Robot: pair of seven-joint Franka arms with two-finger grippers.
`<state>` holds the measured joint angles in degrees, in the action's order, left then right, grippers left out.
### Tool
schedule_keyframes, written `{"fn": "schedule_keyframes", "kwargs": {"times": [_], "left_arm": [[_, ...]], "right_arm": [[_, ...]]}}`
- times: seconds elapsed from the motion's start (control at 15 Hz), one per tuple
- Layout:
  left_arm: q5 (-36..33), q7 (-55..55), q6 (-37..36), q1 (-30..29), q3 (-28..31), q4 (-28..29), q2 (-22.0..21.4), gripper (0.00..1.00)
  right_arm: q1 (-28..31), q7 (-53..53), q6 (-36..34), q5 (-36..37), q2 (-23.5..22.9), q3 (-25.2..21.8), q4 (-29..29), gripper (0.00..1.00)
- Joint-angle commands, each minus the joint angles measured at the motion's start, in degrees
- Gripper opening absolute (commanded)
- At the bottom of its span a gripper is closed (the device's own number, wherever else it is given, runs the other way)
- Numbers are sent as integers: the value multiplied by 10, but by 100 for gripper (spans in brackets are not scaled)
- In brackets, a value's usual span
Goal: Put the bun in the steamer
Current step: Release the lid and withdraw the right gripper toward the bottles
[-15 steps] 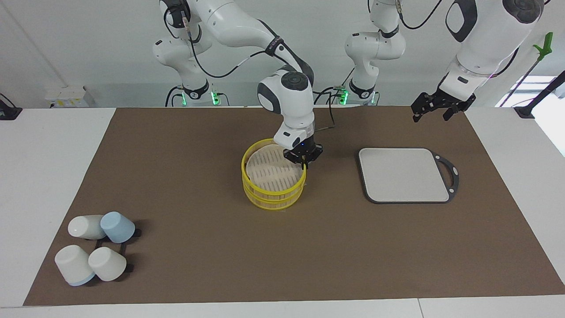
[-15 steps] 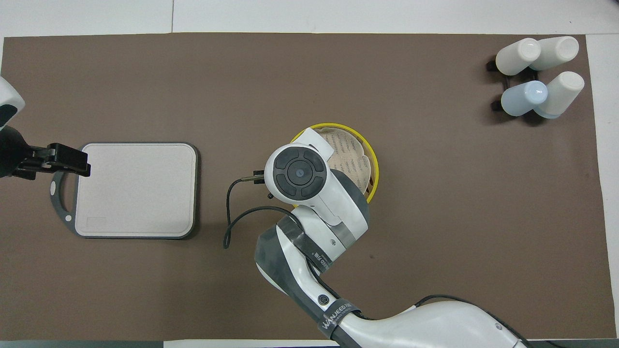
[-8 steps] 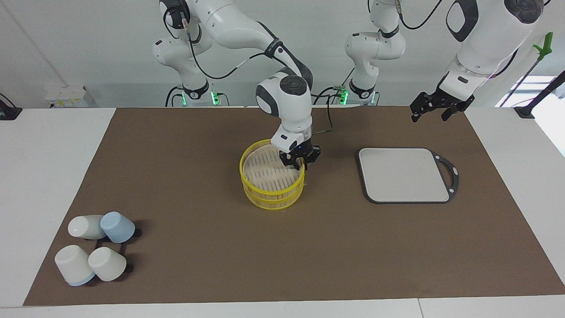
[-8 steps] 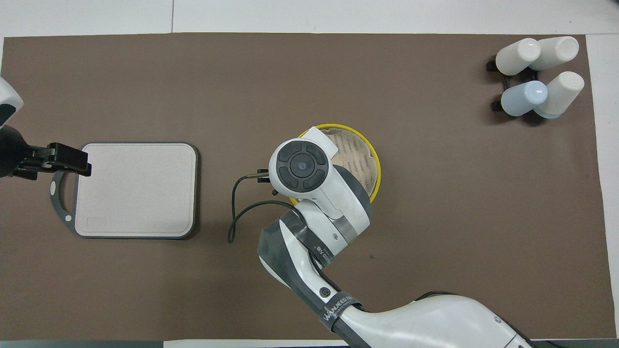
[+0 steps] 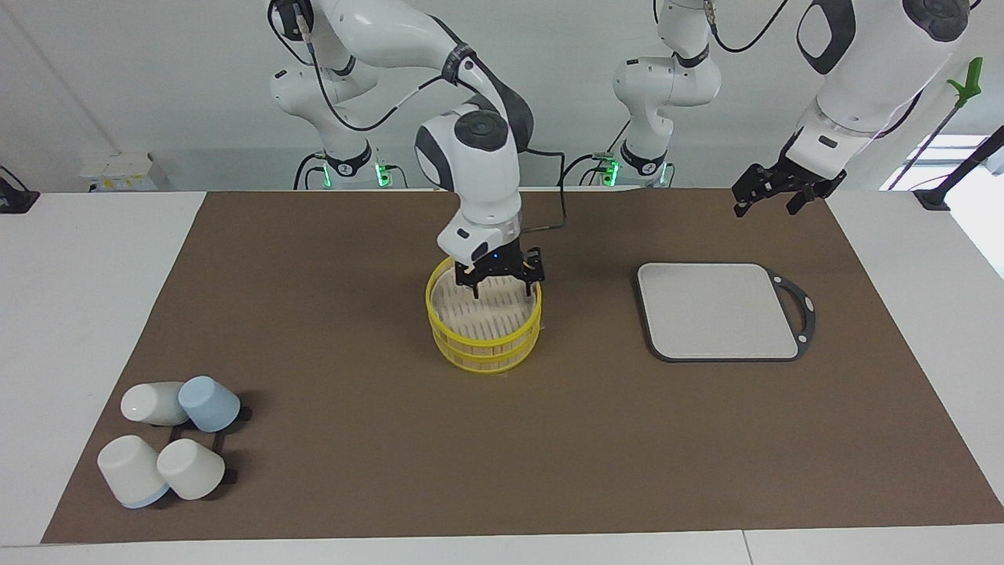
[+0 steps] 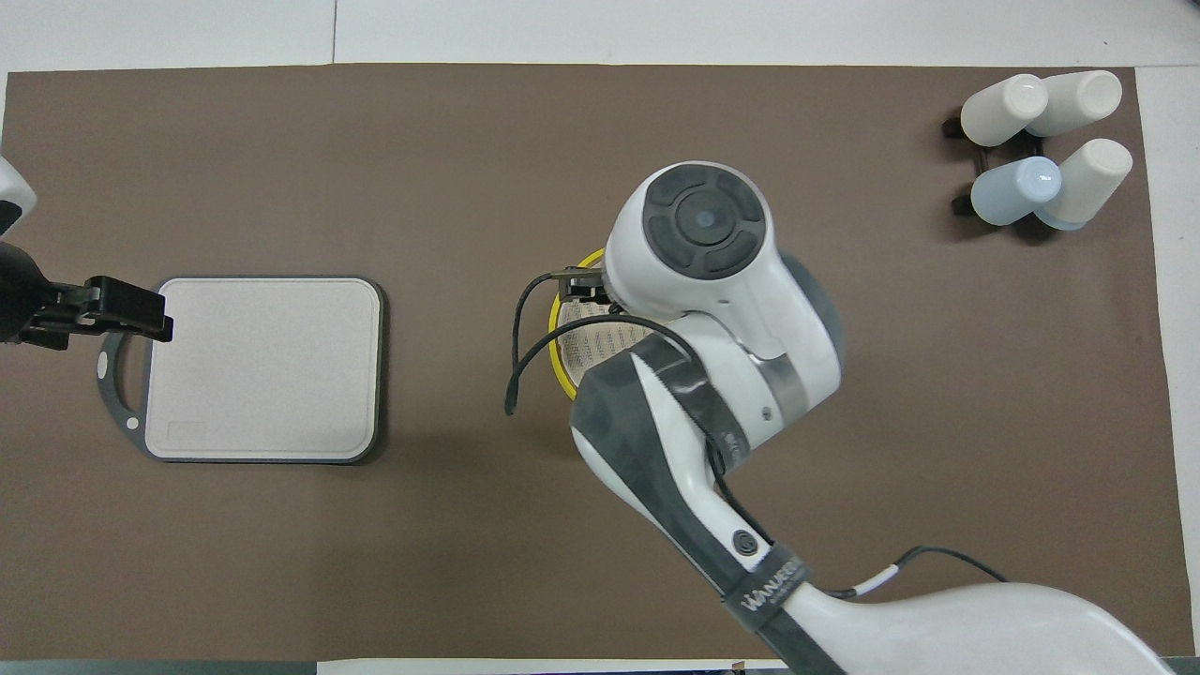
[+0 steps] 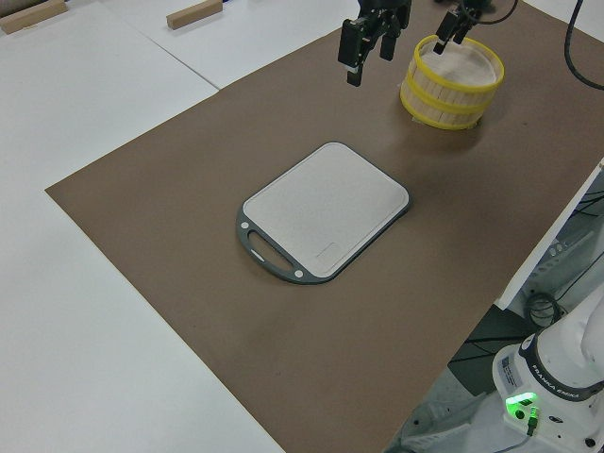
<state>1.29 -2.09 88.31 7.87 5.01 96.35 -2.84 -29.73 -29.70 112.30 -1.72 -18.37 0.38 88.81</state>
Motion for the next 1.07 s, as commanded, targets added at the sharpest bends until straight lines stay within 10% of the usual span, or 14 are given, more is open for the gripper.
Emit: {"fn": "schedule_keyframes", "kwargs": {"times": [0.0, 0.33, 1.0], "left_arm": [[8, 9, -4, -8, -4, 0, -4, 100], [8, 7, -4, -8, -4, -1, -3, 100], [8, 6, -3, -8, -4, -1, -3, 100]], "right_arm": [[60, 102, -79, 2, 53, 3, 3, 100], [189, 188, -218, -5, 128, 5, 11, 100], [235, 249, -301, 17, 192, -8, 40, 100]]}}
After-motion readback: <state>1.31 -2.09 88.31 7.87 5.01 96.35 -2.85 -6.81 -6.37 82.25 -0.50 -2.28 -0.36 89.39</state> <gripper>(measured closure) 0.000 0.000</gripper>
